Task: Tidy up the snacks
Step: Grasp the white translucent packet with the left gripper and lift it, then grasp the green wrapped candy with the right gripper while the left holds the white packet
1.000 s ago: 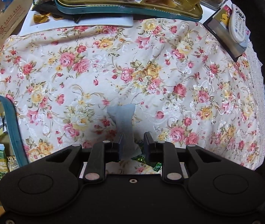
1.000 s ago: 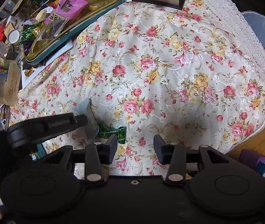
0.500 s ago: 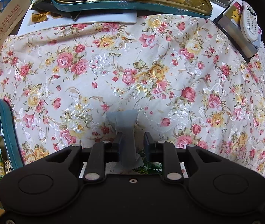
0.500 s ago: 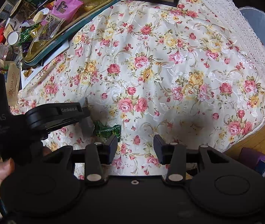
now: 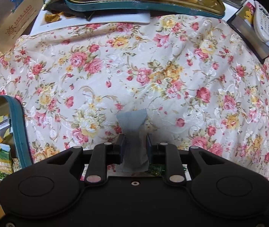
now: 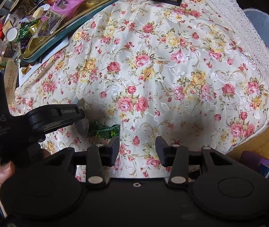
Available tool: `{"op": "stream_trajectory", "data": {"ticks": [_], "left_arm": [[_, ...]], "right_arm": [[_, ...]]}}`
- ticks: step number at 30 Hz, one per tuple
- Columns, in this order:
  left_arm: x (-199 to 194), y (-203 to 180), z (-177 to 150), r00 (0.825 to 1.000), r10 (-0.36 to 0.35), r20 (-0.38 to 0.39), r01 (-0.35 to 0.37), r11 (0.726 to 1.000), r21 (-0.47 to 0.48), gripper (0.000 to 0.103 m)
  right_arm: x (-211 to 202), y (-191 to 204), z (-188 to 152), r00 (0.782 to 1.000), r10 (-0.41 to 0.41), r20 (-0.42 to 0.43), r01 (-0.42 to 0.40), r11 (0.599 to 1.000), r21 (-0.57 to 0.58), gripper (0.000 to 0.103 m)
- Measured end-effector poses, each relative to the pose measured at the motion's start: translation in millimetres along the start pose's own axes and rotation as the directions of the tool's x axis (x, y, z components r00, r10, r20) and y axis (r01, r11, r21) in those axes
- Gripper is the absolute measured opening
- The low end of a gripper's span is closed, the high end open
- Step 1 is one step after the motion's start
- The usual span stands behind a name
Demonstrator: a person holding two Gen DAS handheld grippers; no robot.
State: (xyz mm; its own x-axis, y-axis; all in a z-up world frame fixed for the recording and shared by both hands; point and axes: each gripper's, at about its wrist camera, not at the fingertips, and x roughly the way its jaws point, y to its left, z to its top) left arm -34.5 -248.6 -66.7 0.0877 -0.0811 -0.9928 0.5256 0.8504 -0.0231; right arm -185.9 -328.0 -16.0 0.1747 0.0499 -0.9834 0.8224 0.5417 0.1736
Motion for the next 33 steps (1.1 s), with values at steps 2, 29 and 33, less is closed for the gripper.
{"op": "stream_trajectory", "data": {"ticks": [2,29,33], "left_arm": [[0.4,1.4,-1.8,1.000,0.013,0.009,-0.013,1.000,0.000,0.033],[21.6,16.0,-5.3,0.999,0.007,-0.037,-0.008,1.000,-0.013,0.027],[16.0,42.8,5.6,0.999,0.036,-0.040,-0.038,0.998,-0.053,0.027]], "right_arm": [[-0.3,2.7,-2.1,1.000,-0.001,0.004,0.001,1.000,-0.015,0.046],[-14.9,42.4,-22.3,0.998,0.009,0.064,0.003,0.983,-0.184,0.045],[-14.5,55.0,-30.7,0.995,-0.011,0.098,0.036,0.966,-0.258,0.045]]}}
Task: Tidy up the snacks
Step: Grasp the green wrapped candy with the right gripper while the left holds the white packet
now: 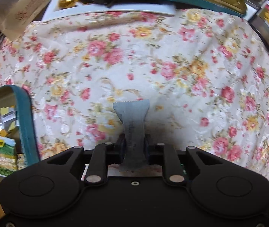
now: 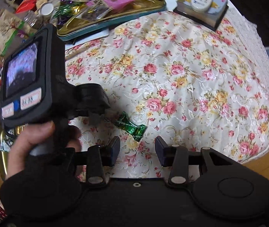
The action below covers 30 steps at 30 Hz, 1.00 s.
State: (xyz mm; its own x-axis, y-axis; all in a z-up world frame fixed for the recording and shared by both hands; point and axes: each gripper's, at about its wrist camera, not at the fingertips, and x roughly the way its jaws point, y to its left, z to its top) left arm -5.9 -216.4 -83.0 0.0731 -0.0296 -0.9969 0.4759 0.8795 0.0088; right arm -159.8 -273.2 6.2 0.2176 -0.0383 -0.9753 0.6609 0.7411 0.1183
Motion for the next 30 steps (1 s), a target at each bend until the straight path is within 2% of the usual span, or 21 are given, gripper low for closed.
{"op": "stream_trajectory", "data": {"ticks": [5,9,14,18,22,26,30], "left_arm": [[-8.9,15.8,1.0,1.000,0.019,0.007,-0.019,1.000,-0.013,0.027],[-14.8,28.0,-0.3,1.000,0.004,0.010,-0.003,0.999,-0.034,0.027],[-17.8,34.8,3.6,1.000,0.002,0.018,-0.002,0.999,-0.038,0.027],[-28.3,45.6,1.7,0.999,-0.028,0.019,0.029,0.999,-0.035,0.027],[-40.2,44.9,-5.3,0.999,-0.041,0.031,0.041,0.999,-0.007,0.027],[-48.0,50.0,-9.2,0.998,-0.023,0.050,0.023,1.000,-0.002,0.027],[-48.6,59.6,-7.6,0.998,-0.034,0.054,0.035,0.999,-0.026,0.027]], "right_arm": [[2.8,8.5,-5.3,1.000,-0.007,0.015,0.009,0.997,-0.077,0.045],[13.8,15.2,-5.4,1.000,-0.012,-0.006,0.011,0.991,-0.130,0.045],[40.3,26.6,-8.4,0.997,-0.072,-0.024,0.066,0.978,-0.200,0.044],[54.3,30.7,-11.9,0.993,-0.110,-0.034,0.099,0.966,-0.238,0.042],[61.0,36.9,-13.5,0.992,-0.118,-0.043,0.103,0.960,-0.262,0.043],[66.9,54.1,-16.6,0.993,-0.113,-0.019,0.101,0.939,-0.330,0.042],[73.7,67.7,-20.1,0.992,-0.126,0.009,0.120,0.913,-0.390,0.043]]}}
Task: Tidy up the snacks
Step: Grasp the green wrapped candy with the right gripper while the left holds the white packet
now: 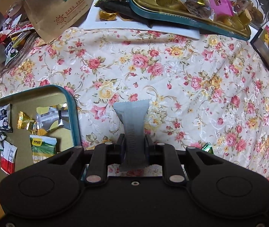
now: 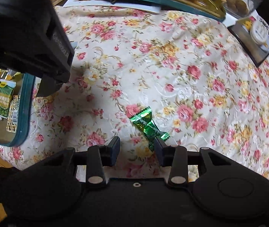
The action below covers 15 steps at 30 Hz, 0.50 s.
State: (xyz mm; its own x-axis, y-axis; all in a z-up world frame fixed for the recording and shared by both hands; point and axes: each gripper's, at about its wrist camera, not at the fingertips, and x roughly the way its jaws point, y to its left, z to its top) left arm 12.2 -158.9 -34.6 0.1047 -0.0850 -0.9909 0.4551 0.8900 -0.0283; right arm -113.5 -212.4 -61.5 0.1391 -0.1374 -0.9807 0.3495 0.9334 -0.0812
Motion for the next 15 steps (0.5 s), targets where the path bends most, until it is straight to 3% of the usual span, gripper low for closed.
{"op": "stream_trajectory", "data": {"ticks": [9,15], "left_arm": [[2.9,2.6,-0.1,1.000,0.021,-0.012,-0.022,0.999,-0.028,0.027],[-14.7,3.5,-1.2,1.000,-0.005,0.017,0.005,1.000,-0.010,0.027]], "right_arm": [[25.2,17.7,0.7,0.999,-0.022,-0.042,0.019,0.997,-0.073,0.042],[22.5,-10.0,6.0,0.999,0.032,-0.042,-0.031,0.999,0.011,0.042]]}}
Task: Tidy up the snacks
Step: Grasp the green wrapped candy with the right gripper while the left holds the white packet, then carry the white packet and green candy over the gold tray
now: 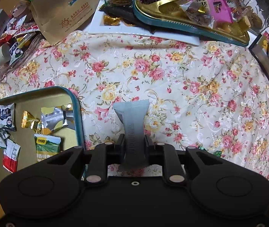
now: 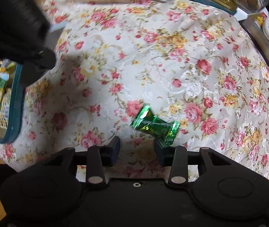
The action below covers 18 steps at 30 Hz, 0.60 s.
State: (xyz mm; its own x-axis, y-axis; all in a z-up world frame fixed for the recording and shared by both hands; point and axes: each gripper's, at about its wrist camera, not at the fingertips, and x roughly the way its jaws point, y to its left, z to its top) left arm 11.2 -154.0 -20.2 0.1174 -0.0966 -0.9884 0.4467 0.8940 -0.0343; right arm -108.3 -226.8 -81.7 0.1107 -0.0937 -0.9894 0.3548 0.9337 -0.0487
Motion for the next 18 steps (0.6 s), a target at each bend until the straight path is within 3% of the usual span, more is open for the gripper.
{"op": "stream_trajectory", "data": {"ticks": [5,14,18], "left_arm": [[-7.6,7.0,-2.4,1.000,0.011,-0.009,-0.011,1.000,0.009,0.027],[-28.5,32.3,-10.1,1.000,-0.012,-0.001,0.012,1.000,0.010,0.027],[-35.4,49.6,-10.4,0.998,-0.061,-0.005,0.061,0.998,-0.026,0.027]], "right_arm": [[-9.6,-30.6,3.4,0.998,0.065,0.023,-0.067,0.993,0.100,0.042],[-9.0,-30.1,4.6,0.995,0.078,0.058,-0.081,0.996,0.037,0.042],[-4.9,-44.2,13.3,0.993,0.113,0.037,-0.117,0.980,0.162,0.042]]}}
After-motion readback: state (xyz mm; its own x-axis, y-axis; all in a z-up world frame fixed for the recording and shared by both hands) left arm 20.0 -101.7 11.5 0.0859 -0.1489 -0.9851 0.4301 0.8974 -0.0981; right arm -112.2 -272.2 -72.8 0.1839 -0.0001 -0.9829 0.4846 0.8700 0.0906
